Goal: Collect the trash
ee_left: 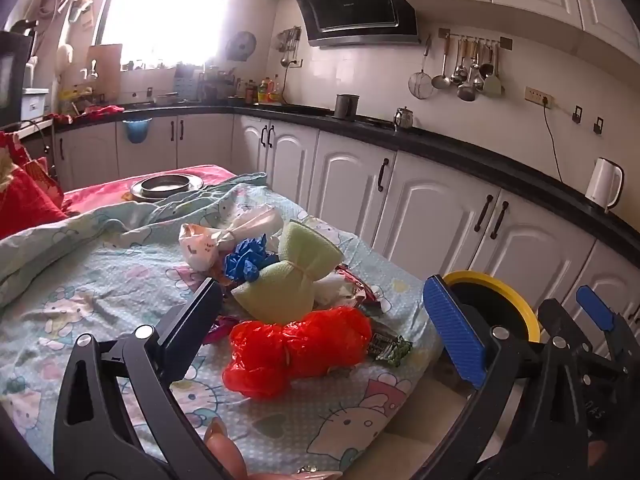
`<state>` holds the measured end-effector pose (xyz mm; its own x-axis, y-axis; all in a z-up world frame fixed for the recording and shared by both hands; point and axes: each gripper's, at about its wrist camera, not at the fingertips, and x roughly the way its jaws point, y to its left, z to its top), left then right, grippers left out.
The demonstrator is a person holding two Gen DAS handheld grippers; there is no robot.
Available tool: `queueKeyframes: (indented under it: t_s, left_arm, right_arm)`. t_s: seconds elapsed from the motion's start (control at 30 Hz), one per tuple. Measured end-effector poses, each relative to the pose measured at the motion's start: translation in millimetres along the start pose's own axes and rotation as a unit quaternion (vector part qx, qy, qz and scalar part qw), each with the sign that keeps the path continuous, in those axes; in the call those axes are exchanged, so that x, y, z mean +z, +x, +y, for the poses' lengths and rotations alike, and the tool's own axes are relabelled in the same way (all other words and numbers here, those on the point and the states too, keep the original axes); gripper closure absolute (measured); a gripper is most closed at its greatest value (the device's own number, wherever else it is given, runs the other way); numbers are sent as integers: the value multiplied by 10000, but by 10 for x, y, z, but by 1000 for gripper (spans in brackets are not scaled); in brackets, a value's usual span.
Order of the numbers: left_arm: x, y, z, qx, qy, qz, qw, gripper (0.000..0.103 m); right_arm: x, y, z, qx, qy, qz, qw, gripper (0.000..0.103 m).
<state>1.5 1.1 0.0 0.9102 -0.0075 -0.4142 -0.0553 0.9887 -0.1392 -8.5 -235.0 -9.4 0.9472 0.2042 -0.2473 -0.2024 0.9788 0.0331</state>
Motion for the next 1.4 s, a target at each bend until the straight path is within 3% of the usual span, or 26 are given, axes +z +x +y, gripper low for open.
queueKeyframes:
  t_s: [1.4]
  left_arm:
    - [17,-22,22,-14,-20,-81,10000,11]
  right_arm:
    - [45,-21,-10,-113,2,-25,9999,6]
